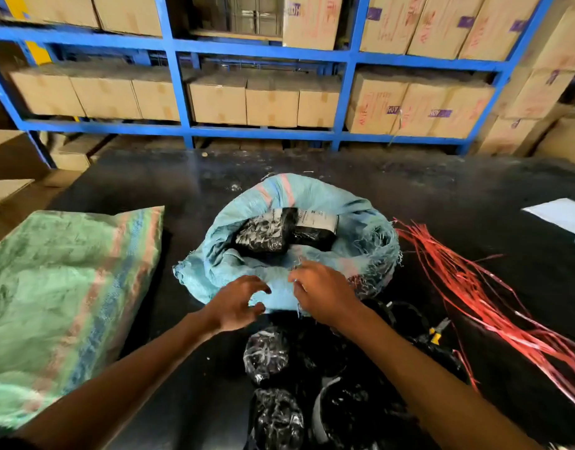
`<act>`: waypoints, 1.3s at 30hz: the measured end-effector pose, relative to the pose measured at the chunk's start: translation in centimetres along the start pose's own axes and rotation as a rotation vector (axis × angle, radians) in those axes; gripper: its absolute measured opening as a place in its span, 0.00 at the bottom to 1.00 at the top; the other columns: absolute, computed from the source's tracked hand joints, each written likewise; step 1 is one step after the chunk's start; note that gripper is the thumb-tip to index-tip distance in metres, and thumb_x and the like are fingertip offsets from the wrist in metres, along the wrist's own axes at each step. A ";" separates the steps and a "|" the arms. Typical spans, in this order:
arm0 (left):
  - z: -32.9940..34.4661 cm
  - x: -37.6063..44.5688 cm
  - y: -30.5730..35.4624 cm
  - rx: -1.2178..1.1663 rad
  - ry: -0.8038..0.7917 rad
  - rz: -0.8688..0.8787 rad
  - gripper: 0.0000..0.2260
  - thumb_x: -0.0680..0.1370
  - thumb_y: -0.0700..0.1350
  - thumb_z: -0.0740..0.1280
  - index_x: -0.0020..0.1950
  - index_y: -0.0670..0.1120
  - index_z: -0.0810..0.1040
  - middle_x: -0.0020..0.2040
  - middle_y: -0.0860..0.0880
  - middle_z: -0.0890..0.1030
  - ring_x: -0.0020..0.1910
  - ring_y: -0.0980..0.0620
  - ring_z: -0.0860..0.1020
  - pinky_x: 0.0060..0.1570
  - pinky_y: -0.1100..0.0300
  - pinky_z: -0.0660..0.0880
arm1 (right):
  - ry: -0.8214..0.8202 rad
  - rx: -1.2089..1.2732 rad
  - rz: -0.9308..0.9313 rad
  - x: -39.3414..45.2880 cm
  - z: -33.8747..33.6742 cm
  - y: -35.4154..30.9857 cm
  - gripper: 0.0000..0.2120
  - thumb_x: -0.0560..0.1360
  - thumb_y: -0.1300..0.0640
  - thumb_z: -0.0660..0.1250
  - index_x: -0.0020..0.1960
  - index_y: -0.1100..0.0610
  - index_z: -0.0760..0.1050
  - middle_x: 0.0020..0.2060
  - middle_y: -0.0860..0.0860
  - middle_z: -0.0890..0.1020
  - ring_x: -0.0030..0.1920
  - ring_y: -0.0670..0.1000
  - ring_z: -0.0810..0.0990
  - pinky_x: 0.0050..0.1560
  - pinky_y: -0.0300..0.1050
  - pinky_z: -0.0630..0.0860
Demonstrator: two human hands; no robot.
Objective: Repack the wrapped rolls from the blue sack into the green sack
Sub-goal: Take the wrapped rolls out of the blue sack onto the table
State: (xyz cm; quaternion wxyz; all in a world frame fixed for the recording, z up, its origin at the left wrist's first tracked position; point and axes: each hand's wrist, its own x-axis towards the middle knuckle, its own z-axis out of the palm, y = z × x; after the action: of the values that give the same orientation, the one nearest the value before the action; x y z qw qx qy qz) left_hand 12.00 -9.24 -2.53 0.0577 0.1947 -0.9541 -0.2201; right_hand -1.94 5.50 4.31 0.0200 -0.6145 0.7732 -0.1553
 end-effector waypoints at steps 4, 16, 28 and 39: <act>-2.9 7.3 -2.9 0.035 0.221 -0.028 0.16 0.74 0.47 0.65 0.60 0.43 0.77 0.58 0.44 0.78 0.58 0.45 0.76 0.54 0.55 0.73 | 0.060 0.215 0.273 7.3 -0.4 6.3 0.09 0.75 0.61 0.60 0.44 0.59 0.79 0.41 0.58 0.82 0.42 0.60 0.79 0.40 0.48 0.75; 1.7 18.2 -8.3 0.447 -0.036 -0.195 0.42 0.61 0.53 0.76 0.70 0.49 0.59 0.62 0.38 0.71 0.56 0.36 0.76 0.48 0.45 0.77 | -0.086 0.553 0.854 18.4 7.0 16.7 0.02 0.77 0.60 0.64 0.48 0.57 0.70 0.44 0.55 0.74 0.49 0.54 0.74 0.46 0.42 0.69; -7.2 21.9 -9.7 -0.418 0.278 -0.352 0.24 0.70 0.47 0.74 0.64 0.47 0.72 0.55 0.47 0.81 0.53 0.47 0.79 0.50 0.58 0.73 | 0.026 0.796 1.119 22.9 7.1 18.0 0.41 0.67 0.53 0.75 0.72 0.65 0.60 0.68 0.61 0.70 0.64 0.60 0.73 0.61 0.51 0.73; -16.7 23.8 -4.8 -0.897 0.396 -0.440 0.21 0.69 0.42 0.75 0.60 0.45 0.75 0.53 0.47 0.82 0.47 0.50 0.81 0.46 0.59 0.78 | 0.197 0.251 0.782 26.0 -2.2 16.9 0.23 0.71 0.55 0.68 0.62 0.66 0.72 0.60 0.64 0.76 0.60 0.63 0.76 0.58 0.53 0.74</act>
State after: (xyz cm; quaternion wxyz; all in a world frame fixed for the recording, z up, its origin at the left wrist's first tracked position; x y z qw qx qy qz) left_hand -4.93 -29.32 10.91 0.2665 0.3840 -0.6738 -0.5723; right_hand -24.75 -15.53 6.07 0.0784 -0.2501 0.9214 -0.2871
